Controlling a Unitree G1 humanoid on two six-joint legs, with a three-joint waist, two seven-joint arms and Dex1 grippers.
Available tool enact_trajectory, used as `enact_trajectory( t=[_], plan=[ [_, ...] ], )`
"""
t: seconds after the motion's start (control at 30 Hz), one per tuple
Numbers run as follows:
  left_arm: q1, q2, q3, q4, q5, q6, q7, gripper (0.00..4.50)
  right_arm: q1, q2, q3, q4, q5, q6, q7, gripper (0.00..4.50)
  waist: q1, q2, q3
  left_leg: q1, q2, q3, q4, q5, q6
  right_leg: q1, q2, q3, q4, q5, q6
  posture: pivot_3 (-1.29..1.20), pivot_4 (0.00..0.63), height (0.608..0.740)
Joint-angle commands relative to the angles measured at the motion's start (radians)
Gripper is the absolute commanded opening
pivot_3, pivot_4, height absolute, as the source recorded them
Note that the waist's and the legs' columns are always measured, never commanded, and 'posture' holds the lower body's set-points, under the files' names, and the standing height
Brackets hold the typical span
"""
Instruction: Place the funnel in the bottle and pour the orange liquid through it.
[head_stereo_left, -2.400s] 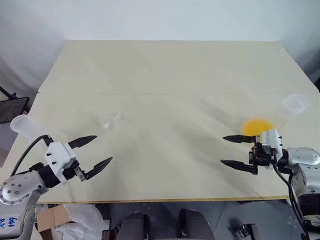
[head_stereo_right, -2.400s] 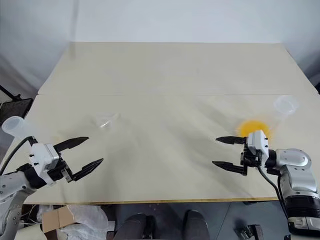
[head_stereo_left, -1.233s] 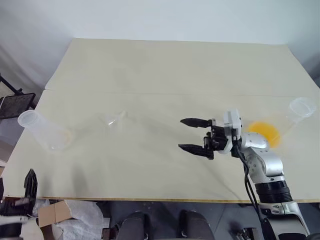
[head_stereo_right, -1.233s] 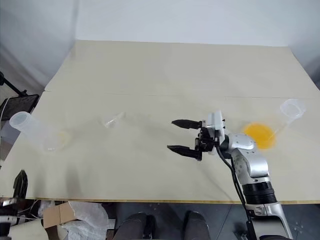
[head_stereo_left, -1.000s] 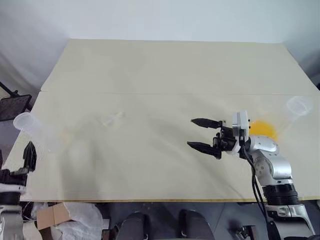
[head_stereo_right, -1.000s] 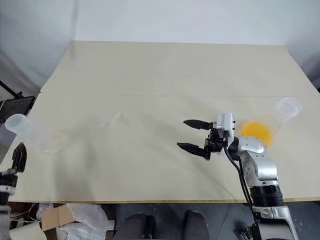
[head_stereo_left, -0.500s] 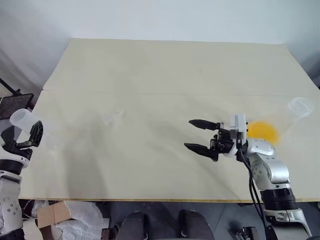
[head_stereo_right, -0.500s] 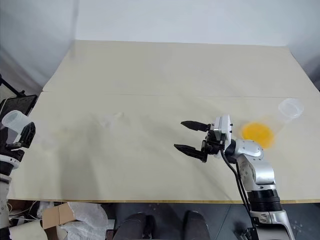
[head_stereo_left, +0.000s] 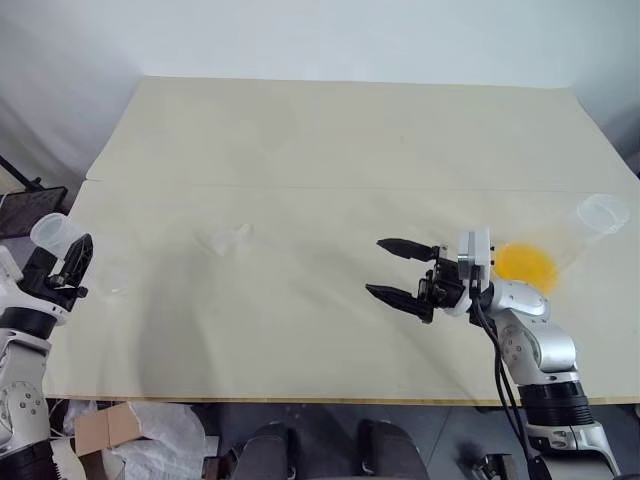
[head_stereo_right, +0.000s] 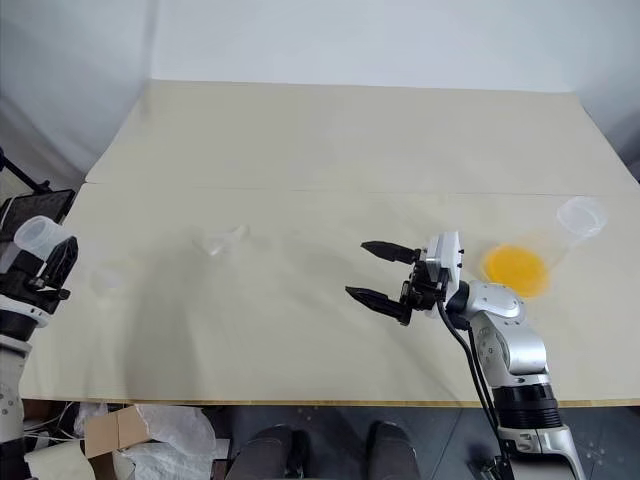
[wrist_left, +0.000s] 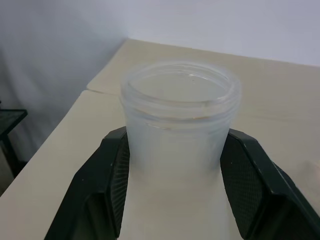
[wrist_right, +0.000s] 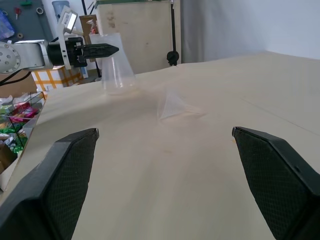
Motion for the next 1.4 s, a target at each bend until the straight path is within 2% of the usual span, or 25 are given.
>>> enact_trajectory(
  t=[0.03, 0.07, 0.17, 0.3, 0.4, 0.57, 0.8, 1.03, 1.1, 1.27, 1.4],
  plan=[
    [-0.018, 0.05, 0.0, -0.092, -0.044, -0.052, -0.122, 2.29, 0.019, -0.008, -0.03, -0.042, 0.01, -0.013, -0.019, 4.5, 0.0, 0.0, 0.0, 0.0, 0.0, 0.0, 0.0, 0.0, 0.0, 0.0, 0.0, 0.0, 0.0, 0.0, 0.0, 0.0, 0.15, 0.74],
    [-0.026, 0.066, -0.009, -0.118, -0.063, -0.037, -0.146, 2.29, 0.023, -0.013, -0.038, -0.046, 0.011, -0.015, -0.024, 4.5, 0.001, 0.0, 0.0, 0.0, 0.0, 0.0, 0.0, 0.0, 0.0, 0.0, 0.0, 0.0, 0.0, 0.0, 0.0, 0.0, 0.15, 0.74],
    [-0.104, 0.155, -0.138, -0.191, -0.115, 0.05, -0.288, 2.29, 0.05, -0.045, -0.098, -0.06, 0.013, -0.02, -0.061, 4.5, 0.006, -0.001, 0.0, 0.0, 0.0, 0.0, 0.0, 0.0, 0.0, 0.0, 0.0, 0.0, 0.0, 0.0, 0.0, 0.0, 0.15, 0.74],
    [-0.33, 0.175, -0.39, -0.177, -0.128, 0.128, -0.453, 2.29, 0.139, -0.103, -0.179, -0.105, 0.029, -0.011, -0.082, 4.5, 0.028, 0.0, 0.001, -0.001, -0.003, -0.001, 0.004, 0.0, 0.0, 0.001, -0.001, 0.003, 0.001, 0.0, 0.0, 0.0, 0.15, 0.74],
    [-0.488, 0.111, -0.563, -0.09, -0.056, 0.118, -0.536, 2.29, 0.2, -0.126, -0.218, -0.139, 0.029, -0.01, -0.103, 4.5, 0.026, 0.0, 0.001, -0.001, -0.003, 0.001, 0.003, 0.0, 0.0, 0.0, 0.002, 0.002, 0.0, 0.0, 0.001, 0.0, 0.15, 0.74],
    [-0.699, -0.078, -0.774, 0.245, 0.156, -0.066, -0.622, 2.29, 0.298, -0.123, -0.279, -0.228, 0.039, -0.01, -0.174, 4.5, 0.022, 0.001, 0.001, -0.001, -0.003, 0.005, 0.002, 0.001, -0.002, -0.001, 0.006, 0.003, -0.001, 0.0, 0.0, 0.0, 0.15, 0.74],
    [-0.885, -0.237, -0.816, 0.671, 0.321, -0.284, -0.62, 2.29, 0.429, -0.1, -0.331, -0.347, 0.056, -0.012, -0.267, 4.5, 0.029, -0.001, 0.002, -0.003, -0.002, 0.012, 0.003, 0.001, -0.002, -0.001, 0.007, 0.002, -0.003, 0.0, 0.0, 0.0, 0.15, 0.74],
    [-0.923, -0.301, -0.812, 0.774, 0.356, -0.335, -0.682, 2.29, 0.478, -0.085, -0.331, -0.403, 0.06, -0.013, -0.323, 4.5, 0.029, -0.001, 0.002, -0.003, -0.002, 0.011, 0.004, 0.001, -0.001, -0.001, 0.007, 0.002, -0.002, 0.0, 0.001, 0.0, 0.15, 0.74],
    [-0.918, -0.307, -0.801, 0.766, 0.346, -0.32, -0.699, 3.03, 0.478, -0.084, -0.328, -0.403, 0.06, -0.014, -0.328, 4.5, 0.029, -0.001, 0.002, -0.003, -0.002, 0.01, 0.004, 0.002, -0.001, -0.001, 0.006, 0.002, -0.002, 0.0, 0.001, 0.0, 0.15, 0.74],
    [-0.884, -0.288, -0.773, 0.705, 0.324, -0.298, -0.746, 4.42, 0.465, -0.084, -0.31, -0.403, 0.06, -0.012, -0.339, 4.5, 0.028, -0.001, 0.002, -0.003, -0.002, 0.007, 0.004, 0.002, -0.001, -0.001, 0.006, 0.002, -0.002, 0.0, 0.001, 0.0, 0.15, 0.74],
    [-0.845, -0.236, -0.739, 0.637, 0.321, -0.31, -0.766, 4.48, 0.437, -0.093, -0.297, -0.384, 0.063, -0.008, -0.33, 4.5, 0.024, -0.001, 0.002, -0.003, -0.002, 0.004, 0.004, 0.002, -0.001, -0.002, 0.006, 0.002, -0.001, 0.0, 0.001, 0.0, 0.15, 0.74]
  ],
)
